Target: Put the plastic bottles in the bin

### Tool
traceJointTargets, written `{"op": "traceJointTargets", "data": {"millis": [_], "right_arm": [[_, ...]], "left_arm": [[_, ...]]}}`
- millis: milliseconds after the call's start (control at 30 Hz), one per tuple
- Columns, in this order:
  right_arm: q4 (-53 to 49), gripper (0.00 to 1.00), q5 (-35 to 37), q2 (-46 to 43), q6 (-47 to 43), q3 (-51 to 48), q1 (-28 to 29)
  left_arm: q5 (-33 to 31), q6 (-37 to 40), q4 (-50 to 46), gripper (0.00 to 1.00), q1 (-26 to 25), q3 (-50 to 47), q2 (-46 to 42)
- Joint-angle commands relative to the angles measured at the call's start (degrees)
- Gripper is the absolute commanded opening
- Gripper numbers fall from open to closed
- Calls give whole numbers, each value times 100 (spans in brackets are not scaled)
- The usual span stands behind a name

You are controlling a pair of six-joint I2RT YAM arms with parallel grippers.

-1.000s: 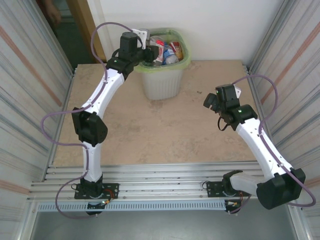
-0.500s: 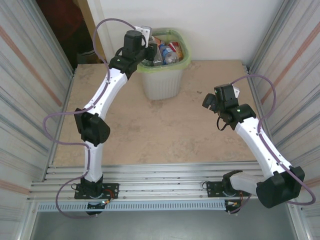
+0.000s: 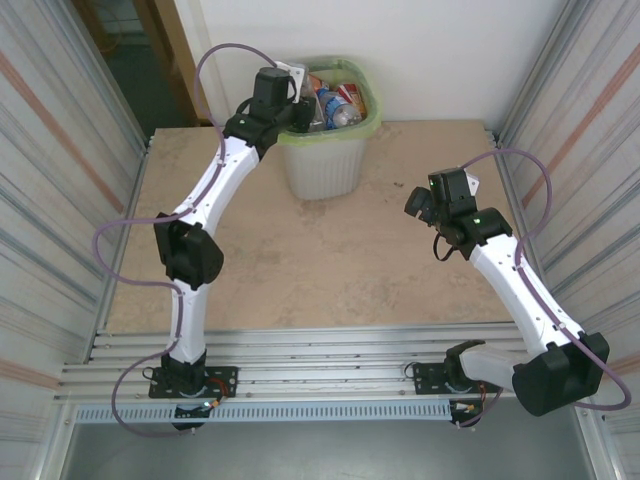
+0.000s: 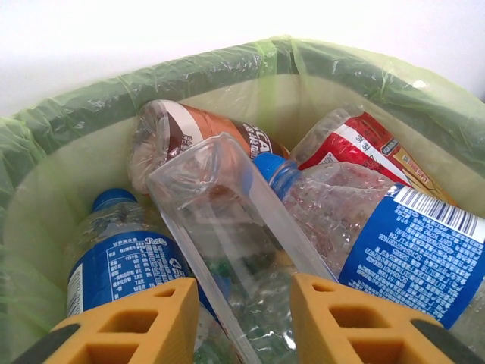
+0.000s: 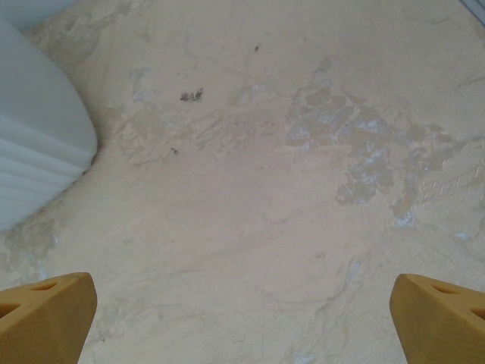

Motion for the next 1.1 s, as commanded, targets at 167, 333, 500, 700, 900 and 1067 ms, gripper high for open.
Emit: {"op": "traceJointTargets", "data": {"millis": [167, 333, 500, 700, 900, 1067], "right_arm": [[-62, 98, 328, -279, -20, 129, 27], [-146, 98, 546, -458, -50, 63, -2], [-240, 98, 805, -634, -57, 16, -42], [-244, 98, 978, -847, -106, -95, -110], [-291, 98, 1325, -1048, -84, -184, -159], [-293, 98, 1546, -1234, -71, -225, -213]], "left_arm": [[108, 112, 547, 41, 10, -849, -1358], [-42, 165, 1041, 44, 10, -1899, -2312], [-382, 227, 1469, 49, 34, -3106, -3369], [-740, 107, 1854, 64, 154, -4550, -4586], [-1140, 22, 1874, 78, 264, -5576, -5543], [-1567, 4, 1737, 99, 341, -6187, -6106]]}}
